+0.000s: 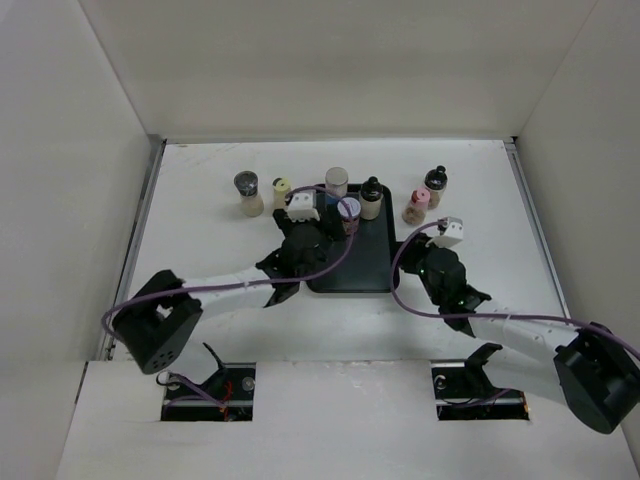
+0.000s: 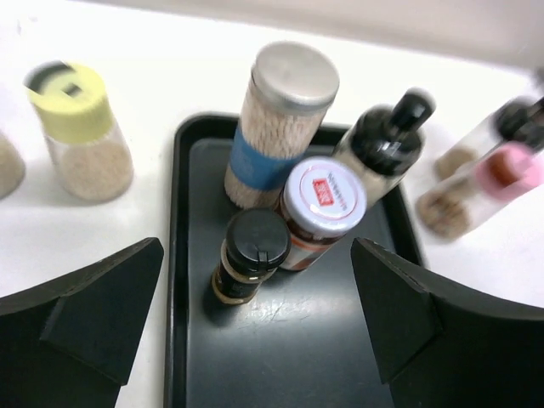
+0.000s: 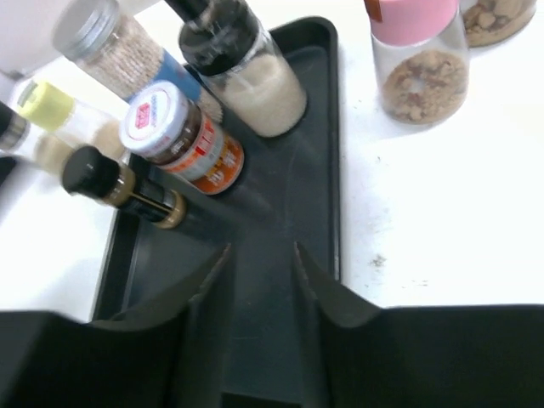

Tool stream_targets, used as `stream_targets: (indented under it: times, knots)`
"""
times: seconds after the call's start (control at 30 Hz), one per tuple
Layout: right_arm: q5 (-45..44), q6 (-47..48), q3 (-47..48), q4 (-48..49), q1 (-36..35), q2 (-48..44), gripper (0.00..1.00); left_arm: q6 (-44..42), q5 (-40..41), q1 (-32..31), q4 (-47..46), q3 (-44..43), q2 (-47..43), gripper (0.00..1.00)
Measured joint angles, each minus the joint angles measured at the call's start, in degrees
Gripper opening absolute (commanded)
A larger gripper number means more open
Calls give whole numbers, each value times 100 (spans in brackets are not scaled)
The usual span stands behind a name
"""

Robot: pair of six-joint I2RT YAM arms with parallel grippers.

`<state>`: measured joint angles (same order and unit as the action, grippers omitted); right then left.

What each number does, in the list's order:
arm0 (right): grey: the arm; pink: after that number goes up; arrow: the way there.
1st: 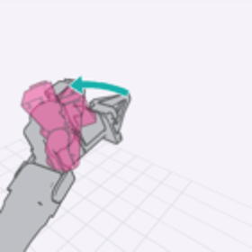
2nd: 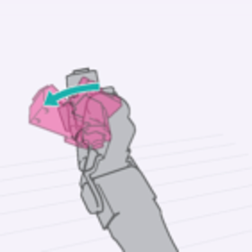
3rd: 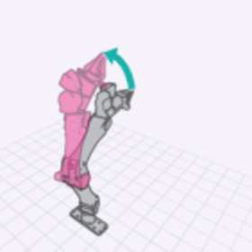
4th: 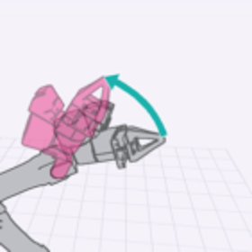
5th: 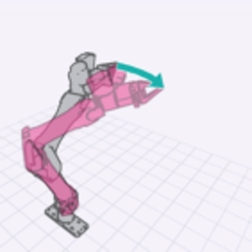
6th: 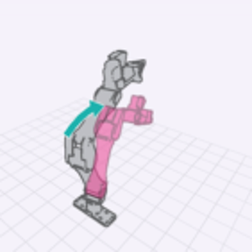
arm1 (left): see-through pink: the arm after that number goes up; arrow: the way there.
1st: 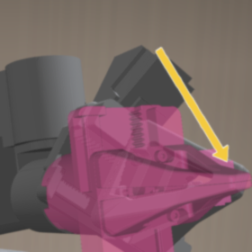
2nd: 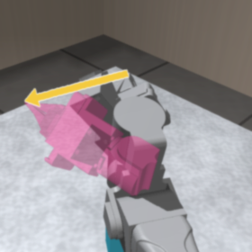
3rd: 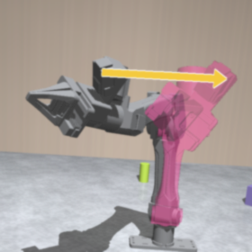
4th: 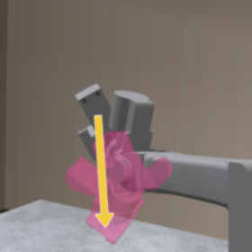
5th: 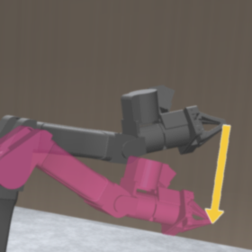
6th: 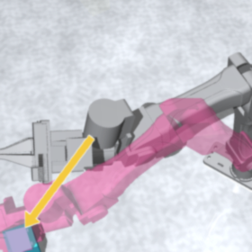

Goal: Organize the condiment bottles

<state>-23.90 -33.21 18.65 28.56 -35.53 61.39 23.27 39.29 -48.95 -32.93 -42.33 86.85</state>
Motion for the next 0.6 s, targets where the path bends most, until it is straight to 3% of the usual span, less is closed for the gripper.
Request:
stream_targets:
  times: [0.07,0.2,0.27,0.47,0.6]
  knots:
    - [-55,-2,7,-118,31,50,42,24,15,7,-234,299,-459,95]
    - [-323,-72,168,-546,149,63,90,216,48,92,-540,1071,-1325,96]
    - [-470,-94,444,-789,238,129,100,376,57,229,-608,1521,-1655,96]
    - [-675,-55,1631,-1158,973,920,100,953,-105,907,-411,2647,-1976,96]
    - [-726,111,2210,-1381,1502,1659,100,1250,-426,1419,-249,2942,-2177,96]
